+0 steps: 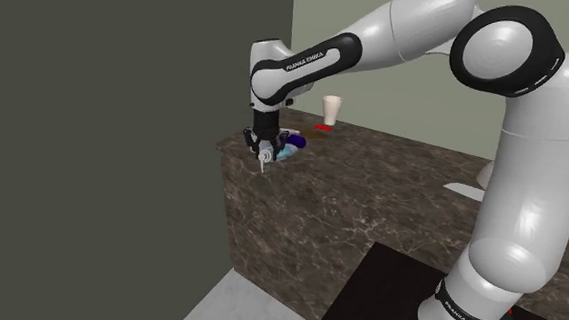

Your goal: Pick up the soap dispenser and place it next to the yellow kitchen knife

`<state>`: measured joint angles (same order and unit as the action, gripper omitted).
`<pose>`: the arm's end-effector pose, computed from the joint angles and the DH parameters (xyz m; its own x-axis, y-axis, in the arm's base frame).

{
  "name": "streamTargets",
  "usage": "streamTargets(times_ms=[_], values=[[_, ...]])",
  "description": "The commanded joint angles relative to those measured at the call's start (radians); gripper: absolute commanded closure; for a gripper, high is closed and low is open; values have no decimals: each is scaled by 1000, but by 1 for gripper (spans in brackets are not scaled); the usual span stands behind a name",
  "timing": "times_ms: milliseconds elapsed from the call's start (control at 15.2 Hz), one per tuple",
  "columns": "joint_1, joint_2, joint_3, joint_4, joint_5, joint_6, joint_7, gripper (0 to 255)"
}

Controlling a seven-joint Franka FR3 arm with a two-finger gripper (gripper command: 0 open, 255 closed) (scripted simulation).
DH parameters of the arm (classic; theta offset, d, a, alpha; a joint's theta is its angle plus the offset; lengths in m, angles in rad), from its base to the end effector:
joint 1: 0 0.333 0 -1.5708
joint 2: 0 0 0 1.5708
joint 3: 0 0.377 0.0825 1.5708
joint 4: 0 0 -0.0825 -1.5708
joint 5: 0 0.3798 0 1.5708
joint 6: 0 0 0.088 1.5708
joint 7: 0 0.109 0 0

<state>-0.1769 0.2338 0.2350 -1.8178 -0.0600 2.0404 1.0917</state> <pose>0.6282 0.0217 0.4717 0.5299 -0.8481 -0.0025 -0.8481 -0.5299 0.0035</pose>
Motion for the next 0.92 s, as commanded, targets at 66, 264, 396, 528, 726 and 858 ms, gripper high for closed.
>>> streamTargets(times_ms=[66, 264, 396, 528, 726, 858], values=[[-1, -12, 1, 25, 4, -37, -3, 255], [-1, -23, 2, 52, 7, -74, -5, 255], [-1, -29, 2, 71, 9, -99, -7, 255], [-1, -34, 3, 91, 11, -124, -8, 255], [-1, -40, 3, 123, 13, -162, -9, 255], [-1, -43, 4, 146, 14, -188, -10, 255]])
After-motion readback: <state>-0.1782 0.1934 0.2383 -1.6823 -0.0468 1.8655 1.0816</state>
